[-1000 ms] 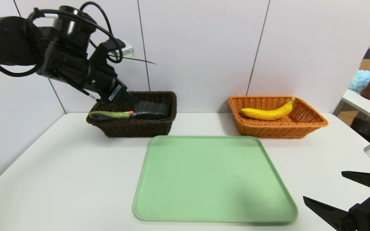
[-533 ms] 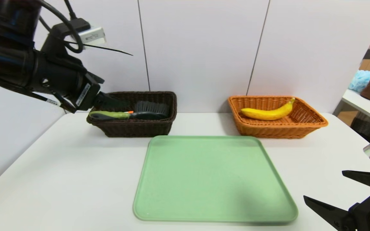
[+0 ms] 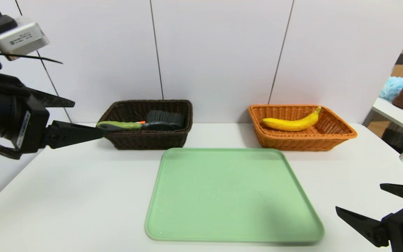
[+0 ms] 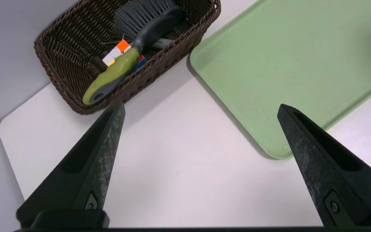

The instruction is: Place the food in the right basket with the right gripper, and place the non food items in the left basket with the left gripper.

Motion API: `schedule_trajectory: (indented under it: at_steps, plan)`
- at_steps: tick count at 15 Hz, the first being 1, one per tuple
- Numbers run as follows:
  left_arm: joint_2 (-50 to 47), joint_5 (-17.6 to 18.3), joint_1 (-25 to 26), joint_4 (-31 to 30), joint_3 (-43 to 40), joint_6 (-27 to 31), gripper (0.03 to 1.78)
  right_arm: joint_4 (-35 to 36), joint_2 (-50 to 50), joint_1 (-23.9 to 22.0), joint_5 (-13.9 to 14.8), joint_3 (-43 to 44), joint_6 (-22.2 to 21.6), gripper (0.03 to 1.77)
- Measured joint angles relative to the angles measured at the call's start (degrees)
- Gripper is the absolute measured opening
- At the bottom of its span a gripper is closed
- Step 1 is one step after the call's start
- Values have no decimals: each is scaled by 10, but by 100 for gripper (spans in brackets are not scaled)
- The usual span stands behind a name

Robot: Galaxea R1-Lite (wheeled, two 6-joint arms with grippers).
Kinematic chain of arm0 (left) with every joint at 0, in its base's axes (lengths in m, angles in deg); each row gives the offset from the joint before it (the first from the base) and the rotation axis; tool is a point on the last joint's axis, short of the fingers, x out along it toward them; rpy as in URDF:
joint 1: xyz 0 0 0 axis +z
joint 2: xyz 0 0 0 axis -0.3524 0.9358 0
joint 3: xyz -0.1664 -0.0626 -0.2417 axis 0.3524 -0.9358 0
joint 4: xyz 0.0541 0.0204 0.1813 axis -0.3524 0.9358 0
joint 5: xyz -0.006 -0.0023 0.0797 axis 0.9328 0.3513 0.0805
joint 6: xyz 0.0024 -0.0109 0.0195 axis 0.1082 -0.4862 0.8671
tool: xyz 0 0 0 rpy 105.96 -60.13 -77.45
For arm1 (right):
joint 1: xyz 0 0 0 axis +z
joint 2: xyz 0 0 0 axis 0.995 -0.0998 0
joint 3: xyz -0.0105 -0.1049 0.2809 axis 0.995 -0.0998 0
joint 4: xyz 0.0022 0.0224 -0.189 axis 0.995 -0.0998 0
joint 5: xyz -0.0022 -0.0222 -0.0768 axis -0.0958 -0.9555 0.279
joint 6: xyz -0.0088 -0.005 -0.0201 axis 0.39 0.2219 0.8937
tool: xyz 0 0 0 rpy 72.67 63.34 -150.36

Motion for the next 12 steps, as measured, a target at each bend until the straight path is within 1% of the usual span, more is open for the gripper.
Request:
schedule_trajectory:
  at_steps: [4,6,8,12]
  plan:
    - [-73,-2,0,0,-65,-63,169,0,2,-34,1,-5,0,170]
    - [-110,-5,2,0,-100,-75,169,26,2,-55,1,-10,2,170]
    - [-148,-7,9,0,-139,-95,169,49,7,-74,1,-25,15,170]
    - [-223,-9,29,0,-214,-116,169,54,33,-120,4,-50,29,170]
